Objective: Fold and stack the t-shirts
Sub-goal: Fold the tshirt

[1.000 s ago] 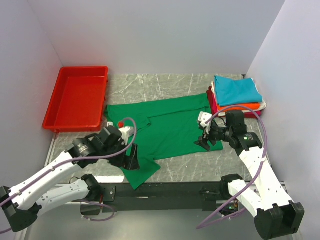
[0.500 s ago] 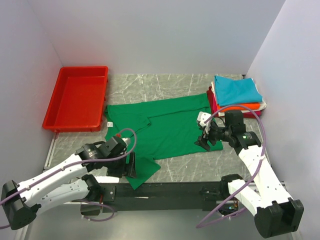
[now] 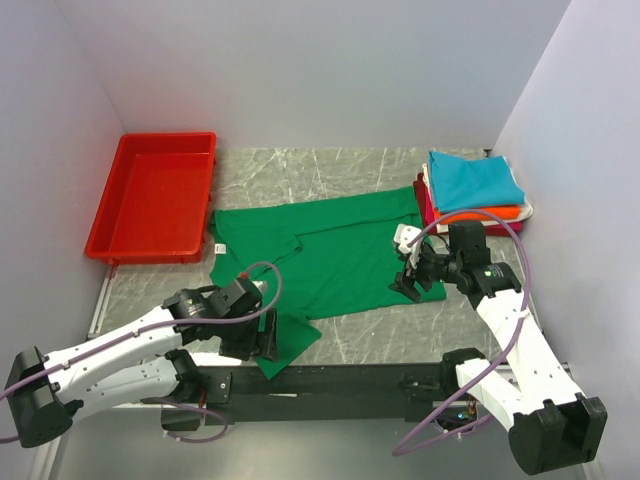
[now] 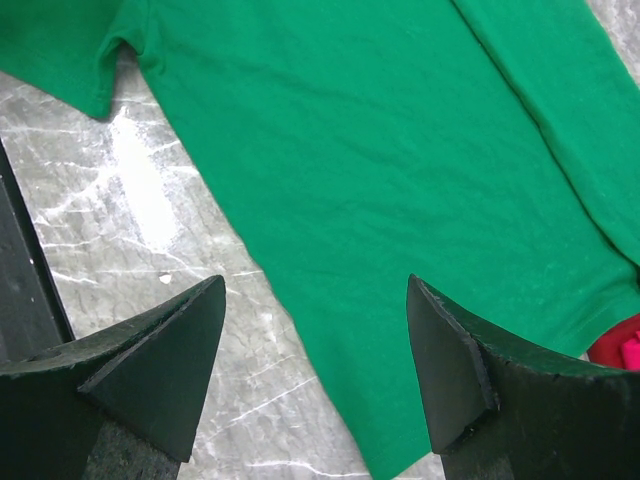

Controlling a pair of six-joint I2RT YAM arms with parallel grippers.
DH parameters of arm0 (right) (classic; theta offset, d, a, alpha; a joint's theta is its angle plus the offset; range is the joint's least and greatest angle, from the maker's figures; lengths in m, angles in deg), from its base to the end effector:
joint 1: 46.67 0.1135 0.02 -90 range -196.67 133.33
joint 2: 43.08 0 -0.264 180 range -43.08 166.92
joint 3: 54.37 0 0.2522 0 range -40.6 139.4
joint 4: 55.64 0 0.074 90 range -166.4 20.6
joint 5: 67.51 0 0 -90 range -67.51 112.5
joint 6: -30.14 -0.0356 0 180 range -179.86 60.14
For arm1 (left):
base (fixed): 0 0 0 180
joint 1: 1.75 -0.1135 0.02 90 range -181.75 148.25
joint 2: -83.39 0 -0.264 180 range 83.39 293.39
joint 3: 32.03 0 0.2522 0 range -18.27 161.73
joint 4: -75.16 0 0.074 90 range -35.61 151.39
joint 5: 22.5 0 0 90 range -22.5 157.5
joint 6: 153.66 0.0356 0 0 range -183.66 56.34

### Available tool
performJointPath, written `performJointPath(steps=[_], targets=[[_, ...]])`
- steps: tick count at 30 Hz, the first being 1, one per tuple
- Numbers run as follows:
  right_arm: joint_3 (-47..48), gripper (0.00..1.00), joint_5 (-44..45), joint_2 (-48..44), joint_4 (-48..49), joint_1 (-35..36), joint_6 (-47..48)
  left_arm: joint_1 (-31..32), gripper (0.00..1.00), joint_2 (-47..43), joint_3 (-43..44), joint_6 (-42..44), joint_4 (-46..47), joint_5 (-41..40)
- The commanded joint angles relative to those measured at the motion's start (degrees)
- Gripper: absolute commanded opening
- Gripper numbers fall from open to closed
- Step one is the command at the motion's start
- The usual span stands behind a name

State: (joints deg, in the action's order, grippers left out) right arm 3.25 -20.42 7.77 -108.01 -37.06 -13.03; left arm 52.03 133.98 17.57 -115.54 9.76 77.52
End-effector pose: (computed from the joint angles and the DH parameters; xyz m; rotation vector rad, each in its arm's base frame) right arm 0.1673 0.0529 0.2765 -1.3137 1.7225 0.5181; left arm 0.0826 -0.1233 0.2132 0.1033 2.9592 -0.6499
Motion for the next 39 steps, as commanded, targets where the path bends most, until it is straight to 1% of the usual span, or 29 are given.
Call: performJointPath(steps=[1, 7, 29, 35, 39], targets=[[-0.2, 0.79, -0.2, -0.1, -0.2, -0.2, 0.9, 0.6, 0.82, -0.1, -0.4, -1.0, 1.5, -1.0], [-0.2, 0.79, -0.5, 0.2, -0.6, -0.1, 1.1, 1.2, 0.81, -1.2, -2.1, -2.2, 1.9, -0.4], [0.1, 0.79, -0.8, 0.4, -1.2, -0.1, 1.2, 2.5, 0.81, -2.3, -3.9, -4.0, 2.8, 0.3], [0.0, 0.79, -0.9, 0.3, -1.3, -0.2, 1.3, 2.6, 0.79, -2.7, -4.8, -5.0, 3.6, 0.5], [0.0, 0.79, -0.9, 0.0, -1.3, -0.2, 1.3, 3.1, 0.75, -2.9, -6.0, -6.0, 5.3, 2.1]])
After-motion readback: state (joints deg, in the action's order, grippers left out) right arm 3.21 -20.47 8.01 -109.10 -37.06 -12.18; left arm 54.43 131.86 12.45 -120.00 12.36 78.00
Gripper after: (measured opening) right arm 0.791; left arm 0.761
